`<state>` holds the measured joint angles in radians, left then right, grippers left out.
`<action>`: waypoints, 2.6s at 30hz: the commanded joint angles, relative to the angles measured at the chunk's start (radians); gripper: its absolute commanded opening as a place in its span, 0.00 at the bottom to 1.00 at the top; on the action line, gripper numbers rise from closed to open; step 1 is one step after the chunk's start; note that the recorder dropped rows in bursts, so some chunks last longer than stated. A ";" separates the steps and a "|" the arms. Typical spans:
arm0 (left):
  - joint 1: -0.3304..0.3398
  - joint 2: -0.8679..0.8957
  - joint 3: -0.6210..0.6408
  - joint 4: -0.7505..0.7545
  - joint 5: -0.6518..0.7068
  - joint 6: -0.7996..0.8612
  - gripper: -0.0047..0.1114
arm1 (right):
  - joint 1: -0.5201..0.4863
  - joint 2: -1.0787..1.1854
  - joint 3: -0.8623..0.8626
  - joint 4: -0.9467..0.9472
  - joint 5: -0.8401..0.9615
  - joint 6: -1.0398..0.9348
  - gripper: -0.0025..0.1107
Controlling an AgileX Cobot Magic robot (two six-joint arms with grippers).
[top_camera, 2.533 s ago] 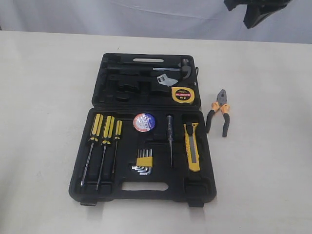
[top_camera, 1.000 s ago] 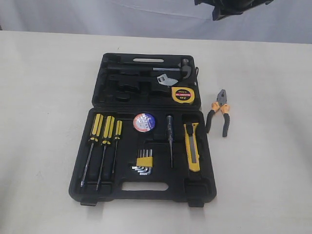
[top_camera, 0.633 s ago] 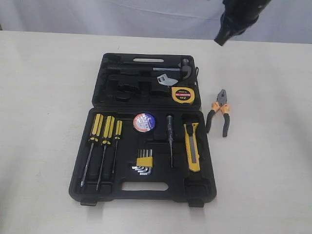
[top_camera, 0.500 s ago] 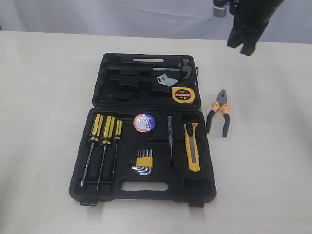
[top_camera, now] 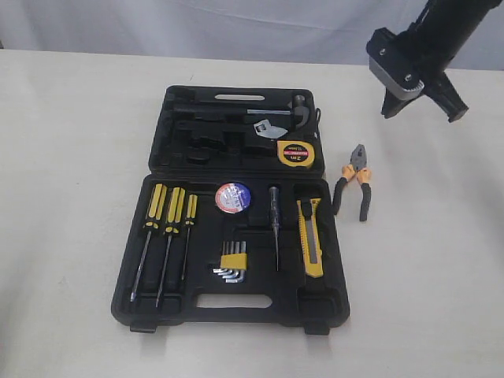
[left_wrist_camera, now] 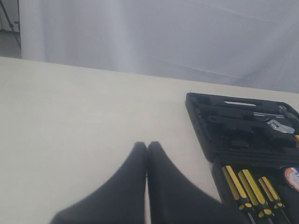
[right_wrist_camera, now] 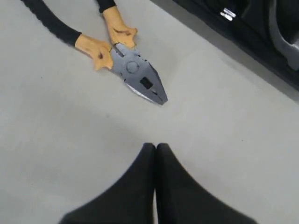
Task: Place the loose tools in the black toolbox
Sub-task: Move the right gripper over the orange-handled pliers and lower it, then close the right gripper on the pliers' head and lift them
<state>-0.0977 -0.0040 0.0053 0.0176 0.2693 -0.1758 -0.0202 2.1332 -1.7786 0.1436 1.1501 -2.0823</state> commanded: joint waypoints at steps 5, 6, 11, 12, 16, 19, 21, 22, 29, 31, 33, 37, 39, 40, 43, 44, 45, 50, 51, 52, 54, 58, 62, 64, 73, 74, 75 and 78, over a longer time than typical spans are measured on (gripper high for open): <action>-0.006 0.004 -0.005 -0.003 0.001 0.000 0.04 | 0.073 0.009 0.001 -0.042 0.009 -0.041 0.30; -0.006 0.004 -0.005 -0.003 0.001 0.000 0.04 | 0.078 0.013 0.001 -0.043 0.007 -0.041 0.37; -0.006 0.004 -0.005 -0.003 0.001 0.000 0.04 | 0.090 0.035 0.001 -0.067 0.009 -0.041 0.58; -0.006 0.004 -0.005 -0.003 0.001 0.000 0.04 | 0.092 0.041 0.001 -0.089 0.009 -0.041 0.58; -0.006 0.004 -0.005 -0.003 0.001 0.000 0.04 | 0.092 0.061 0.001 -0.134 0.009 -0.041 0.58; -0.006 0.004 -0.005 -0.003 0.001 0.000 0.04 | 0.092 0.076 0.001 -0.134 0.009 -0.041 0.58; -0.006 0.004 -0.005 -0.003 0.001 0.000 0.04 | 0.092 0.085 0.001 -0.134 0.009 -0.041 0.58; -0.006 0.004 -0.005 -0.003 0.001 0.000 0.04 | 0.092 0.093 0.001 -0.134 0.009 -0.041 0.58; -0.006 0.004 -0.005 -0.003 0.001 0.000 0.04 | 0.095 0.119 0.001 -0.134 0.009 -0.041 0.58; -0.006 0.004 -0.005 -0.003 0.001 0.000 0.04 | 0.098 0.123 0.001 -0.125 0.009 -0.041 0.58; -0.006 0.004 -0.005 -0.003 0.001 0.000 0.04 | 0.104 0.129 0.001 -0.125 0.009 -0.041 0.58; -0.006 0.004 -0.005 -0.003 0.001 0.000 0.04 | 0.122 0.143 0.001 -0.125 0.009 -0.041 0.58; -0.006 0.004 -0.005 -0.003 0.001 0.000 0.04 | 0.130 0.149 0.001 -0.125 0.009 -0.041 0.58; -0.006 0.004 -0.005 -0.003 0.001 0.000 0.04 | 0.132 0.151 0.001 -0.125 0.009 -0.041 0.58; -0.006 0.004 -0.005 -0.003 0.001 0.000 0.04 | 0.132 0.159 0.001 -0.125 0.006 -0.041 0.58; -0.006 0.004 -0.005 -0.003 0.001 0.000 0.04 | 0.132 0.162 0.001 -0.133 0.004 -0.041 0.58; -0.006 0.004 -0.005 -0.003 0.001 0.000 0.04 | 0.132 0.164 0.001 -0.144 0.004 -0.041 0.58; -0.006 0.004 -0.005 -0.003 0.001 0.000 0.04 | 0.132 0.173 0.001 -0.216 0.018 -0.041 0.58; -0.006 0.004 -0.005 -0.003 0.001 0.000 0.04 | 0.132 0.173 0.001 -0.220 0.028 -0.041 0.58; -0.006 0.004 -0.005 -0.003 0.001 0.000 0.04 | 0.132 0.173 0.001 -0.221 0.031 -0.041 0.58; -0.006 0.004 -0.005 -0.003 0.001 0.000 0.04 | 0.132 0.173 0.001 -0.221 0.043 -0.041 0.58; -0.006 0.004 -0.005 -0.003 0.001 0.000 0.04 | 0.129 0.174 0.001 -0.231 0.057 -0.041 0.58; -0.006 0.004 -0.005 -0.003 0.001 0.000 0.04 | 0.129 0.174 0.001 -0.262 0.071 -0.041 0.58; -0.006 0.004 -0.005 -0.003 0.001 0.000 0.04 | 0.129 0.174 0.001 -0.258 0.071 -0.031 0.58; -0.006 0.004 -0.005 -0.003 0.001 0.000 0.04 | 0.115 0.137 0.001 -0.266 0.071 0.027 0.58; -0.006 0.004 -0.005 -0.003 0.001 0.000 0.04 | 0.113 0.132 0.001 -0.266 0.071 0.022 0.58; -0.006 0.004 -0.005 -0.003 0.001 0.000 0.04 | 0.111 0.132 0.001 -0.259 0.071 0.015 0.58; -0.006 0.004 -0.005 -0.003 0.001 0.000 0.04 | 0.107 0.133 0.001 -0.234 0.019 -0.018 0.58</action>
<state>-0.0977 -0.0040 0.0053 0.0176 0.2693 -0.1758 0.0966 2.2734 -1.7786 -0.1177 1.1977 -2.0693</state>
